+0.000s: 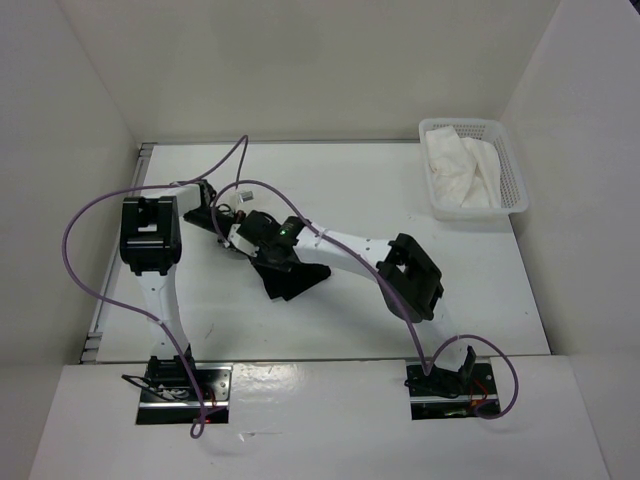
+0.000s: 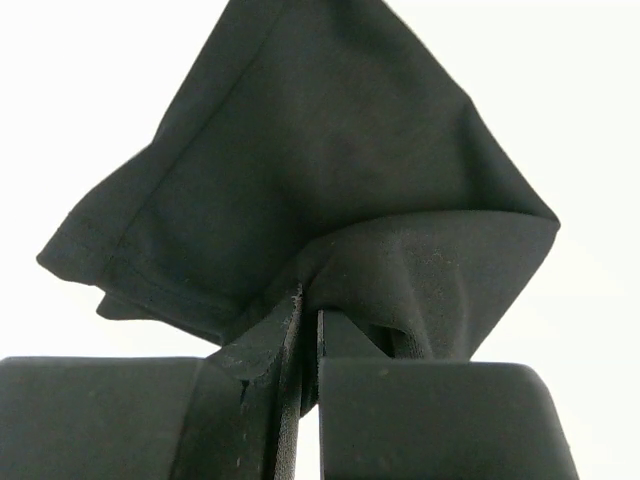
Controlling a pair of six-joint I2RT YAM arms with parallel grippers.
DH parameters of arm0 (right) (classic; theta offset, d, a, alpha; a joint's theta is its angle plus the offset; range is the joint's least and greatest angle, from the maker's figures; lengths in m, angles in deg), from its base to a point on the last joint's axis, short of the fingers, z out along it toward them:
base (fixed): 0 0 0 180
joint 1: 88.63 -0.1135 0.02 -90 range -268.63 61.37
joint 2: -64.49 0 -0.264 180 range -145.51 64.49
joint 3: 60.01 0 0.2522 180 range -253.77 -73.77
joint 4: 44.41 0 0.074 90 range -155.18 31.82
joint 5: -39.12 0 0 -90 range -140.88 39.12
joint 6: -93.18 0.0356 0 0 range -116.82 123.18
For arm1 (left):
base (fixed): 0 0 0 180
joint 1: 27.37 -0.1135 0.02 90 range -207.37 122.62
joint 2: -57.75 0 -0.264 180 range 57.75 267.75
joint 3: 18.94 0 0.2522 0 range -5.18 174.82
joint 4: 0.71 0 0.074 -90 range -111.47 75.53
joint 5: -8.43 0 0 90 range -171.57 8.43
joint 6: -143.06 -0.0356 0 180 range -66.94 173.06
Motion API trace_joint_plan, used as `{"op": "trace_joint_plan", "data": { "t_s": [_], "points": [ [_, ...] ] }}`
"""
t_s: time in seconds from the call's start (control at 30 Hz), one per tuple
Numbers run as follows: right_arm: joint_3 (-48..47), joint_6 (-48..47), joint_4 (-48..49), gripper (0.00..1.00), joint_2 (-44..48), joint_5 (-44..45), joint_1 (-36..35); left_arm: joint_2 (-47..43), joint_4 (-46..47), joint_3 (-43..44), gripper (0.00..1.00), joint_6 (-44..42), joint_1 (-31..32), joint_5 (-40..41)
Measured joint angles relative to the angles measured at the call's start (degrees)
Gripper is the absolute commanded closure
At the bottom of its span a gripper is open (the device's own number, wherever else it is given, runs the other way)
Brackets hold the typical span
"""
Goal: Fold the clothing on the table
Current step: Fold the skirt
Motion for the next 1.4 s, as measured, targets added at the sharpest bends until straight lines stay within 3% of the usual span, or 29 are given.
{"op": "trace_joint_plan", "data": {
  "t_s": [0.87, 1.07, 1.2, 1.3, 1.33, 1.4],
  "points": [
    [-2.10, -1.31, -2.73, 1.00, 0.26, 1.38, -5.05, 0.00, -0.02, 0.00, 0.95, 0.00, 0.76, 0.00],
    [-2.08, -1.53, -2.89, 0.95, 0.02, 0.24, -5.95, 0.00, 0.00, 0.00, 0.95, 0.00, 0.79, -0.02],
    [-2.08, -1.44, -2.82, 0.75, -0.94, -0.57, -6.56, 0.00, -0.02, 0.00, 0.95, 0.00, 0.83, -0.02],
    [-2.08, -1.49, -2.84, 0.39, -2.34, -1.14, -7.61, 0.00, -0.02, 0.00, 0.95, 0.00, 1.05, 0.00],
    [-2.08, -1.51, -2.84, 0.21, -2.71, -1.33, -8.07, 0.00, -0.02, 0.00, 0.93, 0.00, 1.16, 0.00],
    [-2.08, -1.20, -2.89, 0.11, -3.10, -1.46, -8.90, 0.00, 0.00, 0.00, 0.93, 0.00, 1.36, 0.00]
  ]
}}
